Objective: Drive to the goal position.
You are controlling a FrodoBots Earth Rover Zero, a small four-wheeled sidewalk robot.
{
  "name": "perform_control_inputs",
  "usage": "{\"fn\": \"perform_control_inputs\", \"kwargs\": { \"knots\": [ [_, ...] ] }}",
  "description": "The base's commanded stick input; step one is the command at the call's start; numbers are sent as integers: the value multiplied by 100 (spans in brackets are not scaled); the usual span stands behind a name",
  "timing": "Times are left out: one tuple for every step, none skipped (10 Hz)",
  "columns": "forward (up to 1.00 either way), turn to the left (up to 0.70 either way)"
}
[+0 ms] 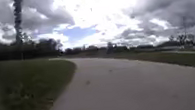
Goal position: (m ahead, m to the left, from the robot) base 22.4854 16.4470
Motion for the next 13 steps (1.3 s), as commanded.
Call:
{"fn": "perform_control_inputs", "kwargs": {
  "knots": [
    [100, 0],
    [100, 0],
    [100, 0],
    [100, 0],
    [100, 0],
    [100, 0],
    [100, 0],
    [100, 0],
    [100, 0],
    [100, 0],
    [100, 0],
    [100, 0],
    [100, 0]
  ]
}}
